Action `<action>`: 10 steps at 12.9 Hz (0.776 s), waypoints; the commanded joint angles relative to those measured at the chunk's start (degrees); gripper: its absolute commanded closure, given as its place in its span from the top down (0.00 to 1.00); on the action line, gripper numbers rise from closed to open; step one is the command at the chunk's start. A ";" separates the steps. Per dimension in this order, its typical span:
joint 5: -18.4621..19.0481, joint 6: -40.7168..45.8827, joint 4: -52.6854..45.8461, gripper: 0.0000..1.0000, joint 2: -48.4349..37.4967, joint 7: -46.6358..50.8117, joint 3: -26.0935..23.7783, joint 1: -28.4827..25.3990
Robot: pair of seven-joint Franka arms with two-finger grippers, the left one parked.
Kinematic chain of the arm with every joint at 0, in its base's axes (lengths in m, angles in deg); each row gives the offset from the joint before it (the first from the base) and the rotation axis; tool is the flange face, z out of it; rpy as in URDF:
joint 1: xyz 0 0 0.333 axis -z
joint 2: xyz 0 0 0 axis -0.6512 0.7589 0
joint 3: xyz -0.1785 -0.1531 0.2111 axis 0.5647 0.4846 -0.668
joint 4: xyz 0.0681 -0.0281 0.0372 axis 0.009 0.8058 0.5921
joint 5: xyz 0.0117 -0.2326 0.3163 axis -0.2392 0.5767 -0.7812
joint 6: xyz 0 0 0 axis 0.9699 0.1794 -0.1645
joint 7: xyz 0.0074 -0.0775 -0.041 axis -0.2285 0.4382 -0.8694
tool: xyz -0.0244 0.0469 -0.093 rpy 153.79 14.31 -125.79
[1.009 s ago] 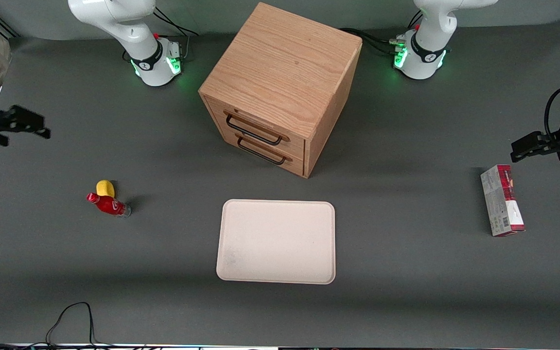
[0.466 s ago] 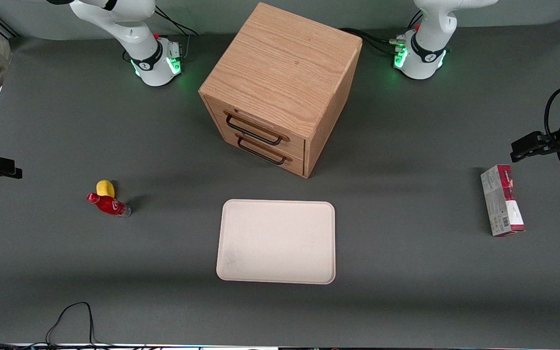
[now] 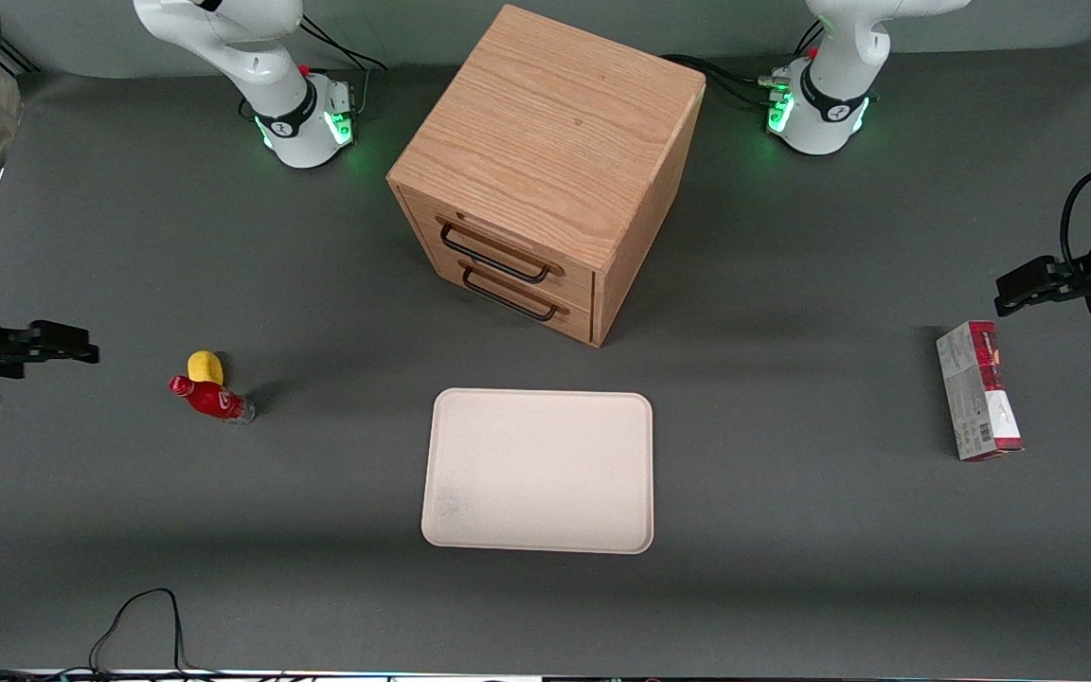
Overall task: Place coke bottle on tray
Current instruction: 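Lower the open right gripper around the red Coca-Cola bottle's cap end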
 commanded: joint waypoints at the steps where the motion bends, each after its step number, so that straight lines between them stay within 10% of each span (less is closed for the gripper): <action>1: -0.13 -12.31 17.48 1.00 -6.98 0.06 0.06 -1.47; 10: -0.22 -33.34 29.98 1.00 -2.42 -0.46 0.06 -1.47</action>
